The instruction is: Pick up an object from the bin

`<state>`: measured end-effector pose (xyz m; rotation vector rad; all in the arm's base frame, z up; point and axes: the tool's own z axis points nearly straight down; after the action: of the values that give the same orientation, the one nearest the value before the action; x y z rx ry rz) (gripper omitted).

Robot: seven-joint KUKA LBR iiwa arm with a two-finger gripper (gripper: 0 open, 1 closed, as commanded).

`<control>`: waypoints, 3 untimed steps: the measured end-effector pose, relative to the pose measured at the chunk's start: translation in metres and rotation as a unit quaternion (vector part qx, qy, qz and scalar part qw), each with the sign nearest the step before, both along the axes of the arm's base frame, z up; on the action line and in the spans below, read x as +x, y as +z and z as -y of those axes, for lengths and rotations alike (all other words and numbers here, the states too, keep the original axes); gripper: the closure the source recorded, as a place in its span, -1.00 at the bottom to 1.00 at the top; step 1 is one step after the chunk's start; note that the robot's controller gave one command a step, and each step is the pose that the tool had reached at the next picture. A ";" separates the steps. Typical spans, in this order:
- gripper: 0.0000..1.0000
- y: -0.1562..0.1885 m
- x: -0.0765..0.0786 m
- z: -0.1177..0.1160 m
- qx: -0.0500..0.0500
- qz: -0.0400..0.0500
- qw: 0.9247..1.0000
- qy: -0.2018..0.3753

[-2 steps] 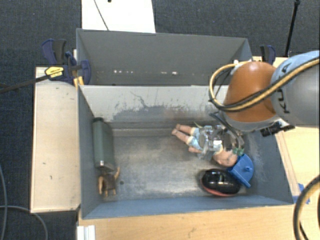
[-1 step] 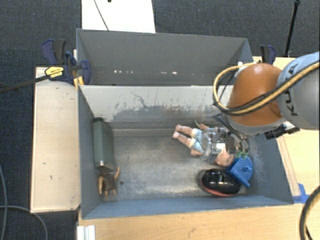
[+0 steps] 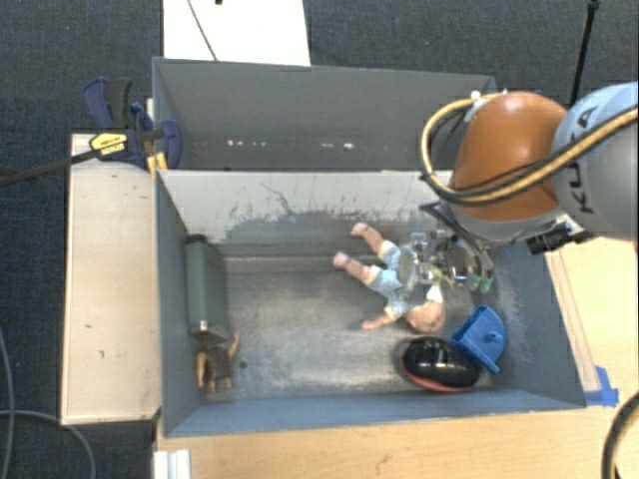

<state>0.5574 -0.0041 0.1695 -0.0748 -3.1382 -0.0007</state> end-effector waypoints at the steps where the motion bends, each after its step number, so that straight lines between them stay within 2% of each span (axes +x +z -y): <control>1: -1.00 0.035 -0.033 0.013 0.000 0.001 1.000 0.009; 2: -1.00 0.035 -0.032 0.013 0.000 0.003 1.000 0.009; 3: -1.00 -0.004 -0.019 -0.011 -0.001 0.008 1.000 0.005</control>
Offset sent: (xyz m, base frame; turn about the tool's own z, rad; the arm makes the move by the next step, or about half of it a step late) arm 0.0000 0.0000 0.0000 0.0000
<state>0.5382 0.0071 0.1660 -0.0592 -3.1539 0.0010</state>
